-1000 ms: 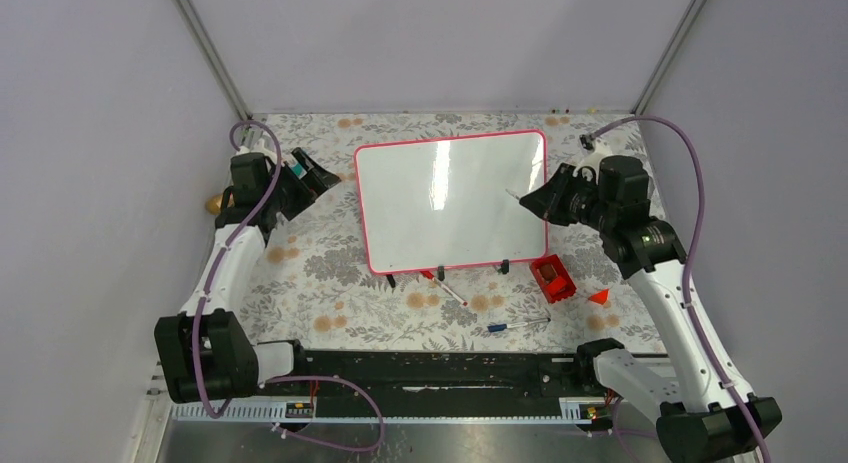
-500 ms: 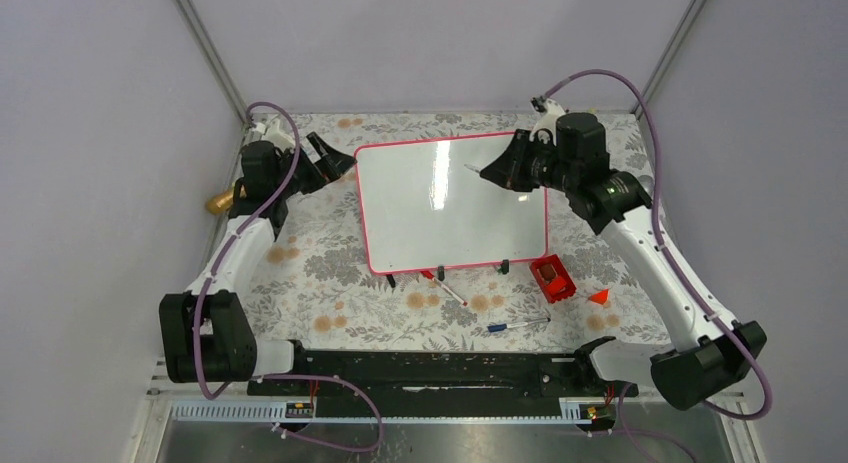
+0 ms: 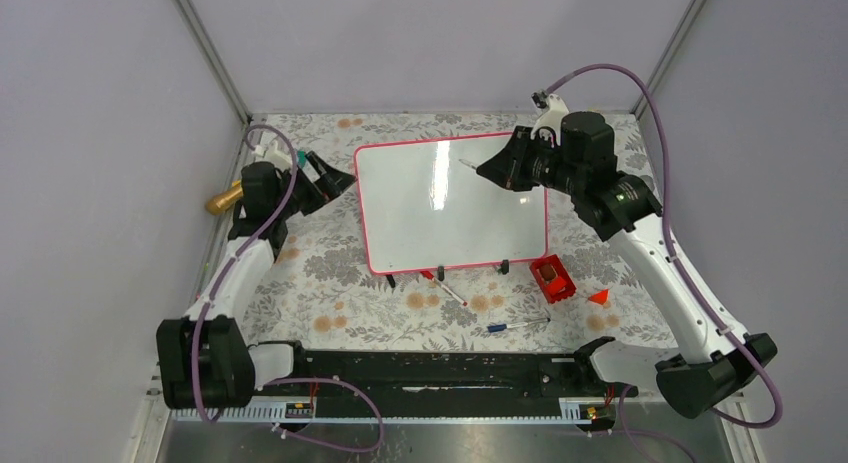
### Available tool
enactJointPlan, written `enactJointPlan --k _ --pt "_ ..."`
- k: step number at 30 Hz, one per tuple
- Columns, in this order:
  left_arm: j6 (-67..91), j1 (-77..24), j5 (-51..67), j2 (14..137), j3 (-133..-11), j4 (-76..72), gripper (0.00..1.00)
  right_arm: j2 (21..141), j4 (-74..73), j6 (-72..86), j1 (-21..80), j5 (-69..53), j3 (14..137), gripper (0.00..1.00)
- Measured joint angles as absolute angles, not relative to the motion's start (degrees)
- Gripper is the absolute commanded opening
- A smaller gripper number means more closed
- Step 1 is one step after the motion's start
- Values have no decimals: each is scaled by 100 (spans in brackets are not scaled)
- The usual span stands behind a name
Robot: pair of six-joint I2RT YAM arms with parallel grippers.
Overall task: Write a sentence on the whiteboard
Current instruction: Pick up the whiteboard from the whiteboard stand.
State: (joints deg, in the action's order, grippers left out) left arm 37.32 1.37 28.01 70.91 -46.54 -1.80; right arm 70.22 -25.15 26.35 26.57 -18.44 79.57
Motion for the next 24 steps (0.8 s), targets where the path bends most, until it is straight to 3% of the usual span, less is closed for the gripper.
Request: enactJointPlan --k 16,24 --pt "3728 -401 2392 5780 -2204 -2051 99 6353 -2847 2703 2902 -1695 7550 0" --pt "3310 -405 2602 6073 -1815 -3085 99 6602 -2849 2687 3000 -1658 7601 0"
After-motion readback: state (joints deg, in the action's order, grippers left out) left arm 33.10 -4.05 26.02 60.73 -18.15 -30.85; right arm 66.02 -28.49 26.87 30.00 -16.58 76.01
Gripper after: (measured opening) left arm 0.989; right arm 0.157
